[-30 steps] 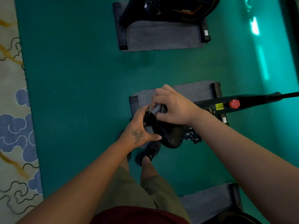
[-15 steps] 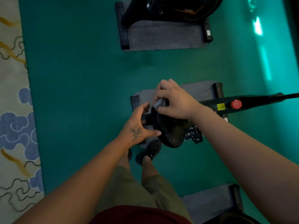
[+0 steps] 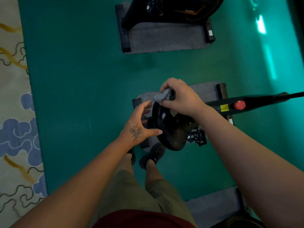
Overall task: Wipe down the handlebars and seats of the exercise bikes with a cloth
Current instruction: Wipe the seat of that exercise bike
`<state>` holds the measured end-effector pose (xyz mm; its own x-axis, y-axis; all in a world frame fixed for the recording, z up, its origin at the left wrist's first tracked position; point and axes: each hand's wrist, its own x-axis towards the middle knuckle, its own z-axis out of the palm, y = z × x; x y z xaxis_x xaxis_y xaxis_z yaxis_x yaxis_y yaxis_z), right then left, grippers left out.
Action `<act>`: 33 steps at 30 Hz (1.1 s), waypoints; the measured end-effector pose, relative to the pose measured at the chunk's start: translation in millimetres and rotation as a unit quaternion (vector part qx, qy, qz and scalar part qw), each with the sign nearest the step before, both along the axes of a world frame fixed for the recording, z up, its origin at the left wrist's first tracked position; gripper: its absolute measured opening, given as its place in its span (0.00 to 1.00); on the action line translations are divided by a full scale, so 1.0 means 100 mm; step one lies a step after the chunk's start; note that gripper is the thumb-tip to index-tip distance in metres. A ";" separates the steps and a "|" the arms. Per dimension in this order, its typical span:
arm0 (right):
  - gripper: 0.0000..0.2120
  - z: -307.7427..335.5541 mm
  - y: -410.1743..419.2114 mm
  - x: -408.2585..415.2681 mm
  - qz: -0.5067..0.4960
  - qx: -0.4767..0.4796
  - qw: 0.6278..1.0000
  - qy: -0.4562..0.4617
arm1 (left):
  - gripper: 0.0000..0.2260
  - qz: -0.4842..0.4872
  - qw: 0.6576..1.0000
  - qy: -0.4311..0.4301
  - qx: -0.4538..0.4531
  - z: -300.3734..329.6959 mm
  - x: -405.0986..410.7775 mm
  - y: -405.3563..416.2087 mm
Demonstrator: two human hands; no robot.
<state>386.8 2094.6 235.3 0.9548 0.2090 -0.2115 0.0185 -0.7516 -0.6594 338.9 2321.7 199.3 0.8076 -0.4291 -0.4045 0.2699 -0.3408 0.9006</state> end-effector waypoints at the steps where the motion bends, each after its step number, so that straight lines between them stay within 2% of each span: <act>1: 0.15 0.01 0.01 -0.03 0.019 0.011 1.000 -0.001 | 0.47 0.001 1.000 -0.001 -0.003 0.00 0.00 -0.01; 7: 0.12 0.08 -0.02 -0.21 0.110 0.008 0.993 -0.030 | 0.47 0.001 1.000 -0.014 -0.001 -0.05 -0.03 -0.04; 11: 0.12 0.02 -0.12 -0.17 0.051 -0.012 0.999 -0.009 | 0.46 -0.016 1.000 -0.021 0.004 -0.09 -0.02 -0.04; 15: 0.11 -0.02 -0.25 -0.06 -0.009 0.014 0.999 0.029 | 0.48 -0.033 0.999 -0.010 0.006 -0.14 0.00 -0.02; 19: 0.11 0.02 -0.31 -0.16 0.013 0.020 0.999 0.038 | 0.48 -0.029 1.000 -0.002 -0.001 -0.15 -0.01 -0.04; 25: 0.12 0.04 -0.55 -0.40 0.022 -0.022 0.999 0.035 | 0.47 -0.021 1.000 0.002 0.000 -0.15 -0.05 -0.06; 33: 0.16 0.00 -0.39 -0.23 0.004 0.016 0.999 0.036 | 0.48 -0.001 1.000 0.000 0.003 -0.13 -0.13 -0.14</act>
<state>364.1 2055.5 234.9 0.9359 0.2240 -0.2719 -0.0234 -0.7306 -0.6824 325.8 2307.7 186.7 0.8061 -0.4293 -0.4073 0.2696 -0.3463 0.8985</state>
